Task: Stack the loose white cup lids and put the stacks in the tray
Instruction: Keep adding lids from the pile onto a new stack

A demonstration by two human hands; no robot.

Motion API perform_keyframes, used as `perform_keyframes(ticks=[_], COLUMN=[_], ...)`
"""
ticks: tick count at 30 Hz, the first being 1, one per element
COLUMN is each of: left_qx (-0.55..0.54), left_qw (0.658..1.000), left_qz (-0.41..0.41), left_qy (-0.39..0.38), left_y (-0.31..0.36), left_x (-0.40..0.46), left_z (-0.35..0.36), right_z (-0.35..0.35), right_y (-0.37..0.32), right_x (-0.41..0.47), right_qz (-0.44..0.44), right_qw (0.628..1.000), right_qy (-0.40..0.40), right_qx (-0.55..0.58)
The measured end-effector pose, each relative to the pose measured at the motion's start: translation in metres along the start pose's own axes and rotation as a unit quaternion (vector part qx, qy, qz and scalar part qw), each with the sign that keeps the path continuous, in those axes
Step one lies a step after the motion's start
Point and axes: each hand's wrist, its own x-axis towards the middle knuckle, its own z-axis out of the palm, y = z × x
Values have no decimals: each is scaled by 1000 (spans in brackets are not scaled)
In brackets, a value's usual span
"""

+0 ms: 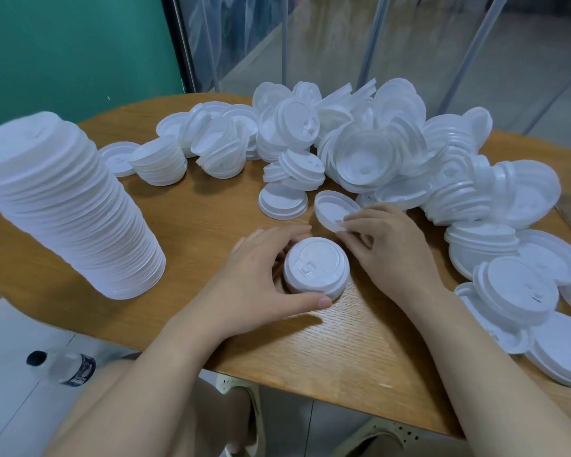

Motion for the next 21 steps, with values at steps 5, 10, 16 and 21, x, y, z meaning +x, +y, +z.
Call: perform_keyframes(ticks=[5, 10, 16, 21], left_qx=[8, 4, 2, 4], left_qw=[1000, 1000, 1000, 1000], left_qz=[23, 27, 25, 27], left_qy=[2, -3, -4, -6], left_y=[1, 2, 1, 2], left_x=[1, 3, 4, 4], left_z=[1, 2, 3, 3], right_z=[-17, -20, -22, -24], right_y=[-5, -6, 0, 5], right_x=[-7, -15, -15, -18], right_qz=[67, 151, 139, 139], right_qw=[982, 956, 970, 979], right_qy=[12, 14, 28, -43], right_qx=[179, 249, 198, 143])
